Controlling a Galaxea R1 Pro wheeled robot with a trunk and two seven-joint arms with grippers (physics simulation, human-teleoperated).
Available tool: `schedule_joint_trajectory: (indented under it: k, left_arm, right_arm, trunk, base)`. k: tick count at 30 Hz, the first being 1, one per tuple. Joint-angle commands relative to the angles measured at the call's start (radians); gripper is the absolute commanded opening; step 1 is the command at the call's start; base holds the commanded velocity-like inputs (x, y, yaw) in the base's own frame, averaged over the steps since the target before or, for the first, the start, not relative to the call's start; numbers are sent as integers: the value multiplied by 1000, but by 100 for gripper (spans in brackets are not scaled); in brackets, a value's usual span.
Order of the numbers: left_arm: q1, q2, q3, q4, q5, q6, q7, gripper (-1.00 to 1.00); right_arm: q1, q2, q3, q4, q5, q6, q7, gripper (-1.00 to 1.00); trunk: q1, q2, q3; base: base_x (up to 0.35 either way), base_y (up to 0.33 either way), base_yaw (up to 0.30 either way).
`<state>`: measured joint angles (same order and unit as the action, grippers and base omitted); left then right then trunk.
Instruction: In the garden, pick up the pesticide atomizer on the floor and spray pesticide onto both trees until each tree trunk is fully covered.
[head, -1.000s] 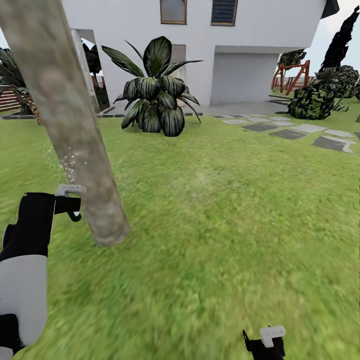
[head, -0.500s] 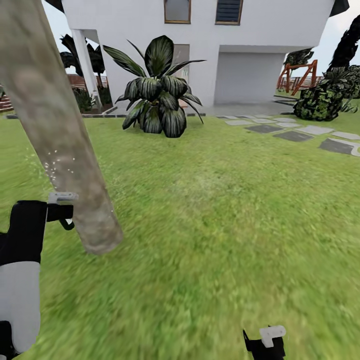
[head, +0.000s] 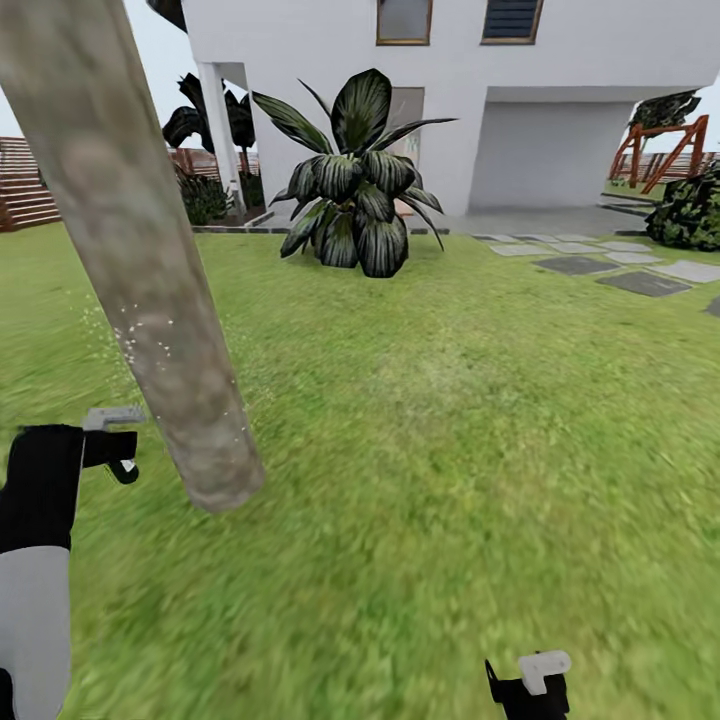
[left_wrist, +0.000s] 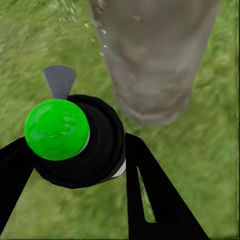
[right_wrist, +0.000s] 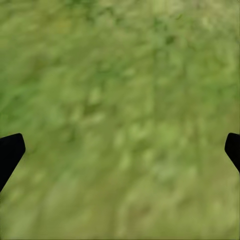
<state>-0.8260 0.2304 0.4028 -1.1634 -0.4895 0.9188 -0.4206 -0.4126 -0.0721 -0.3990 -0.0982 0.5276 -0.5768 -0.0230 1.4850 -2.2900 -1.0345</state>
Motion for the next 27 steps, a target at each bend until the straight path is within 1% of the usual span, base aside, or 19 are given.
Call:
schedule_joint_trajectory:
  k: [1,2,4,5,7,8,9,11,12,13,14,16,17,18,20,22,24,25,27]
  left_arm:
    - [1,-13,-9,0,-4,-5,1,-100]
    - [-1,-47,-19,1,-4,-7,1,-100]
    - [-7,-92,-23,0,-6,-9,3,-100]
    - [-9,-103,-22,-1,-5,-9,3,-100]
    - [-15,-109,-22,0,-6,-10,5,-100]
    - [-15,-106,-20,0,-7,-14,13,-100]
    - [-15,-101,-16,2,-6,-39,36,-100]
    - [-14,-94,5,41,-6,-121,96,-100]
    - [-11,-89,26,88,-5,-164,122,-100]
    - [-5,-84,37,132,-4,-188,132,-100]
    - [-2,-83,40,150,-3,-206,136,-100]
    - [0,-87,37,160,-3,-248,140,-100]
    - [1,-94,38,158,-3,-269,142,-100]
    - [1,-97,38,160,-2,-274,142,-100]
    - [-7,-112,37,167,-1,-275,143,-100]
    - [-12,-114,38,177,-1,-274,143,-100]
    - [-12,-100,45,205,-3,-274,143,-100]
    - [-9,-85,46,217,-4,-276,143,-100]
    - [-2,-44,45,248,-3,-280,144,-100]
  right_arm:
    - [0,0,0,0,0,0,0,100]
    - [0,0,0,0,0,0,0,100]
    - [0,0,0,0,0,0,0,100]
    - [0,0,0,0,0,0,0,100]
    - [0,0,0,0,0,0,0,100]
    - [0,0,0,0,0,0,0,100]
    - [0,0,0,0,0,0,0,100]
    - [0,0,0,0,0,0,0,100]
    - [0,0,0,0,0,0,0,100]
    - [0,0,0,0,0,0,0,100]
    - [0,0,0,0,0,0,0,100]
    - [0,-1,0,0,0,0,0,100]
    - [0,-1,0,0,0,0,0,100]
    - [0,-1,0,0,0,0,0,100]
    - [0,-1,0,0,1,0,0,100]
    - [0,-2,0,0,0,0,0,100]
    - [0,-2,0,0,1,0,0,100]
    - [0,-2,0,0,1,0,0,100]
    - [0,-2,0,0,0,0,0,100]
  trunk:
    - [0,0,0]
    - [0,0,0]
    - [0,0,0]
    - [0,0,0]
    - [0,0,0]
    - [0,0,0]
    - [0,0,0]
    - [0,0,0]
    - [0,0,0]
    - [0,0,0]
    - [0,0,0]
    - [0,0,0]
    - [0,0,0]
    - [0,0,0]
    - [0,0,0]
    - [0,0,0]
    - [0,0,0]
    - [0,0,0]
    - [0,0,0]
  base:
    - [5,-1,79]
    - [2,0,57]
    - [1,0,22]
    - [0,0,8]
    - [0,0,3]
    - [0,0,0]
    - [0,0,0]
    - [0,0,0]
    - [0,0,0]
    - [0,0,0]
    - [0,0,0]
    - [0,0,0]
    - [0,0,0]
    - [6,0,0]
    - [138,-61,0]
    - [243,-110,0]
    - [275,-124,0]
    - [280,-130,0]
    - [192,-190,0]
